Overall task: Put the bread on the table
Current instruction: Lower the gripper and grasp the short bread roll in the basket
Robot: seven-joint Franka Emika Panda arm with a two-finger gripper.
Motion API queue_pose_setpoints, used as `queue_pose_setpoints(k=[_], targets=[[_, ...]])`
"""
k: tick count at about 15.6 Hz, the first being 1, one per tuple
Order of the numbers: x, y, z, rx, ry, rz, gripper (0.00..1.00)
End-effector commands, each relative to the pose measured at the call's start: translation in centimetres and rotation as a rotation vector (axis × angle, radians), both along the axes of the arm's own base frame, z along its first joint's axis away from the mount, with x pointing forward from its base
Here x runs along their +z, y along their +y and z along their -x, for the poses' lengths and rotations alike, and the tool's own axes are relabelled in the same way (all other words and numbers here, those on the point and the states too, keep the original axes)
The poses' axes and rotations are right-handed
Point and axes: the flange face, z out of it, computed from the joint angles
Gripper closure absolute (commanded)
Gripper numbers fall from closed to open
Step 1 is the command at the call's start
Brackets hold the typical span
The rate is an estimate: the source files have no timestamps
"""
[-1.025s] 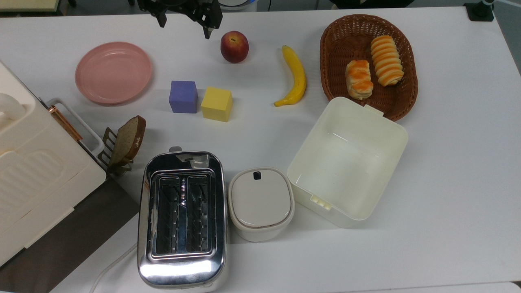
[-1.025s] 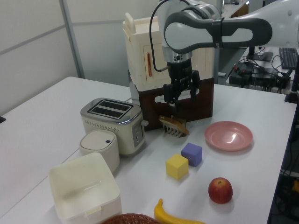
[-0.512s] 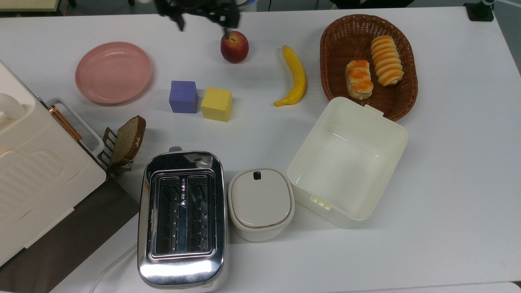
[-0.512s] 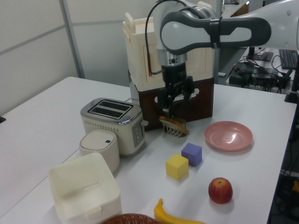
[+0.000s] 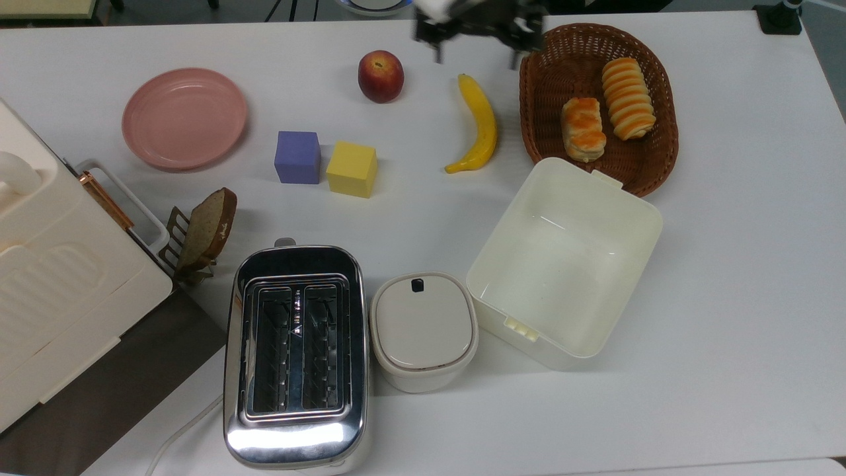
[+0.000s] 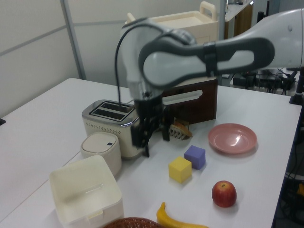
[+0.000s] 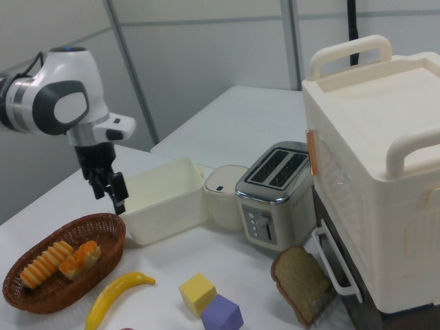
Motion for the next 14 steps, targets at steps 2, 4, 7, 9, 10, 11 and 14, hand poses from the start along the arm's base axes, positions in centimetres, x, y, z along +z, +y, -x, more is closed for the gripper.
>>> queue_pose_setpoints(k=[2, 4, 7, 9, 10, 11, 14], targets=[[-6.2, 7.4, 0.8, -0.006, 0.017, 0.022, 0.00], [-8.8, 10.6, 1.6, 0.007, 0.018, 0.042, 0.00], [-12.3, 15.0, 2.9, 0.023, 0.029, 0.068, 0.00], [-14.3, 17.2, 3.7, 0.030, 0.033, 0.081, 0.00], [-15.5, 17.9, 3.9, 0.025, 0.036, 0.087, 0.00], [-16.4, 18.7, 4.1, 0.024, 0.030, 0.094, 0.00], [-18.9, 21.0, 4.5, 0.001, -0.016, 0.135, 0.00]])
